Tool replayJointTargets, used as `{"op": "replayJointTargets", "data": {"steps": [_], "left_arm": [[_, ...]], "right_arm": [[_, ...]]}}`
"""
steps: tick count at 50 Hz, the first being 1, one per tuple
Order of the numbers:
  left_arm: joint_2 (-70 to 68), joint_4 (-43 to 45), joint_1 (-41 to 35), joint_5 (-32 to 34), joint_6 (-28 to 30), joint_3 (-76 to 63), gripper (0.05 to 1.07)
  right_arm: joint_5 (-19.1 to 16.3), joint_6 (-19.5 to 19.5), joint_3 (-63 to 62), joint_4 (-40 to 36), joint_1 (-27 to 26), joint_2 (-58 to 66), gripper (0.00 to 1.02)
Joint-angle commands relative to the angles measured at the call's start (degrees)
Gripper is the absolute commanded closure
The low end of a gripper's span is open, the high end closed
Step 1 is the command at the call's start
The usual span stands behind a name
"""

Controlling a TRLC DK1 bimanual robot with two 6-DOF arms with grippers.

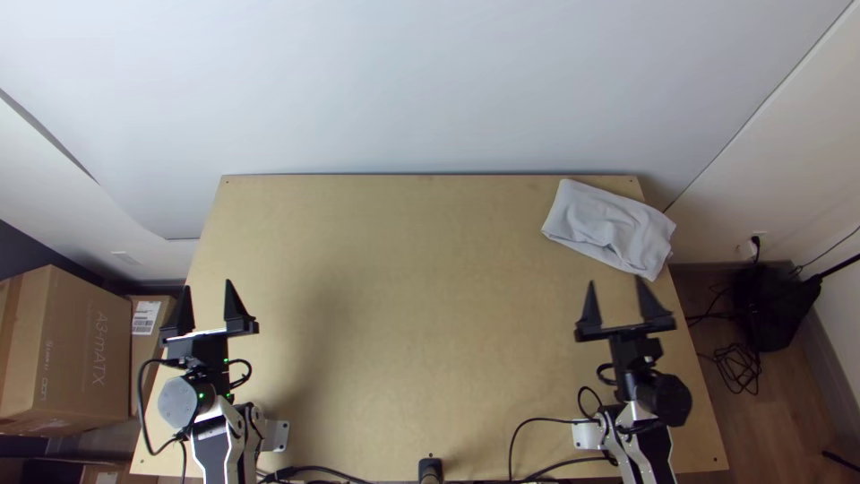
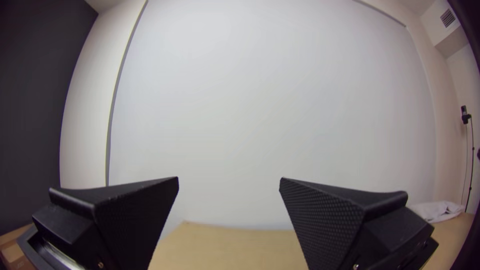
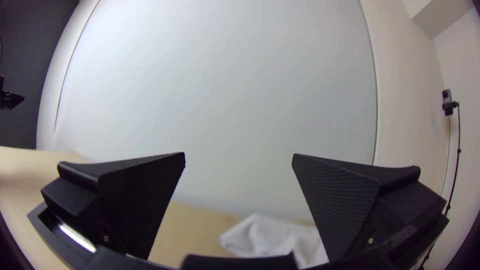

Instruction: Fold the t-shirt

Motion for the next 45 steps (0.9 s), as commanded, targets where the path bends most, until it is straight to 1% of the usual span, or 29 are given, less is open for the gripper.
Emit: {"op": "replayJointTargets", "data": {"steps": [1, 2, 4, 6, 9, 10, 14, 18, 45], "left_arm": [[-0.47, -1.91, -1.84, -0.41, 1.11, -3.33, 0.10], [-0.56, -4.11, -2.37, -0.41, 1.02, -3.33, 0.10], [-0.47, -8.68, -3.51, -0.41, 0.93, -3.42, 0.10], [-0.47, -12.90, -4.21, -0.41, 0.76, -3.33, 0.10], [-0.29, -17.47, -5.36, -0.41, 0.84, -3.07, 0.10], [0.23, -17.74, -5.62, -0.85, 1.02, -3.07, 0.10], [1.46, -18.09, -5.36, -3.14, 1.02, -3.07, 0.10], [-0.56, -17.82, -5.00, -3.49, 1.02, -3.07, 0.10], [-0.47, -18.09, -5.09, -3.58, 1.02, -3.07, 0.10]], "right_arm": [[1.71, 0.85, -1.26, -8.39, 1.69, -4.65, 0.04], [1.80, 1.20, -1.17, -11.64, 1.52, -4.65, 0.04], [1.98, 0.68, -1.26, -18.41, 0.81, -4.65, 0.04], [1.89, 0.50, -0.90, -23.60, 0.02, -4.56, 0.04], [2.94, 1.20, -0.82, -24.04, -0.68, -4.30, 0.04], [3.29, 1.20, -0.82, -24.12, -1.03, -4.30, 0.04], [3.29, 1.29, -0.82, -24.04, -5.16, -4.30, 0.04], [3.29, 1.20, -0.82, -23.95, -7.10, -4.38, 0.04], [3.29, 1.20, -0.82, -23.95, -7.10, -4.38, 0.04]]}}
